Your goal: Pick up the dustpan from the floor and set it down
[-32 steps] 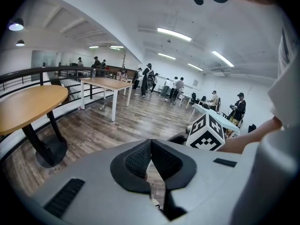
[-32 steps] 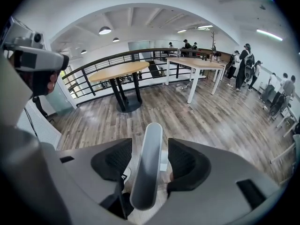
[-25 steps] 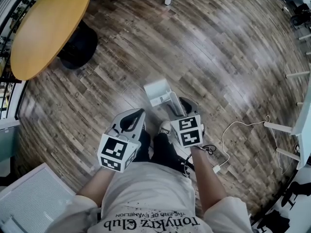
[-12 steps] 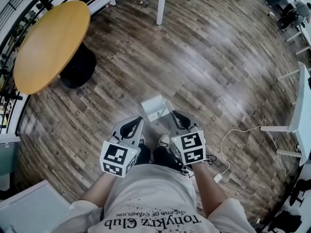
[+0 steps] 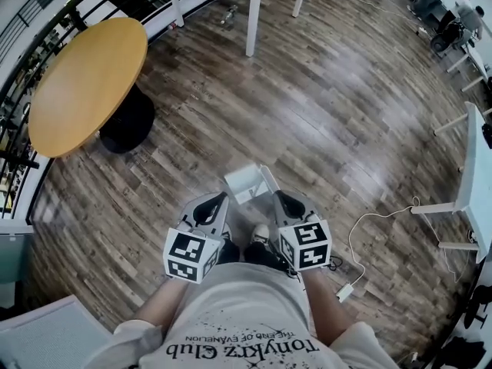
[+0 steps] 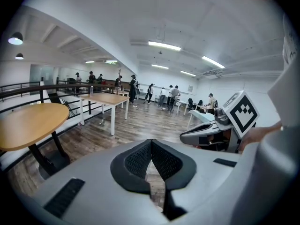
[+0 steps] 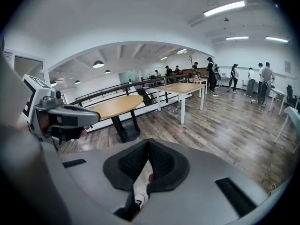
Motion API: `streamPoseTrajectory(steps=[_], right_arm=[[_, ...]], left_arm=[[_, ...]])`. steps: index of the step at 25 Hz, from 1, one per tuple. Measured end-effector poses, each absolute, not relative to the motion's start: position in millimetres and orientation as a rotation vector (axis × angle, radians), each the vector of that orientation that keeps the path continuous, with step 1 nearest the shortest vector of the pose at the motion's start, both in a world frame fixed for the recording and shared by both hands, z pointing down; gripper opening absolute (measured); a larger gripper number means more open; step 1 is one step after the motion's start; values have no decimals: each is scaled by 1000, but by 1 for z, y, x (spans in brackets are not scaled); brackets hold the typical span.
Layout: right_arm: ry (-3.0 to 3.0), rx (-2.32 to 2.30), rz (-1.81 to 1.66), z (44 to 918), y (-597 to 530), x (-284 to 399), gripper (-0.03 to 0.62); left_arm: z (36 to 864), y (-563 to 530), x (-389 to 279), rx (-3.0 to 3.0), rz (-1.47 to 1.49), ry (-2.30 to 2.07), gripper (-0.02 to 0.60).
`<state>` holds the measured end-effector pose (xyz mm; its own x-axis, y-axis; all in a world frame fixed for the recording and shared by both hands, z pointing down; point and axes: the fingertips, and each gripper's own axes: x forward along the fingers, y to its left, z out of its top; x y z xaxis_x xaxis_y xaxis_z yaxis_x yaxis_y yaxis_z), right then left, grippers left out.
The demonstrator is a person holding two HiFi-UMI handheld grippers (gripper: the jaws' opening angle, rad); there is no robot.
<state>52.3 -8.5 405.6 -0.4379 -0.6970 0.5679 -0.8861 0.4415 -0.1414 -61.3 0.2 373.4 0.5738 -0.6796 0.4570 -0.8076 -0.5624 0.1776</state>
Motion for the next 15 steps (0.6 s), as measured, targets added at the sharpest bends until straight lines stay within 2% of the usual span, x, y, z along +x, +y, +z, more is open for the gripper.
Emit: streamPoseTrajectory(steps=[15], right_arm=[[-2305, 1340, 543, 386, -4, 47, 25]], left_arm=[[366, 11, -62, 2436, 452, -1237, 23]])
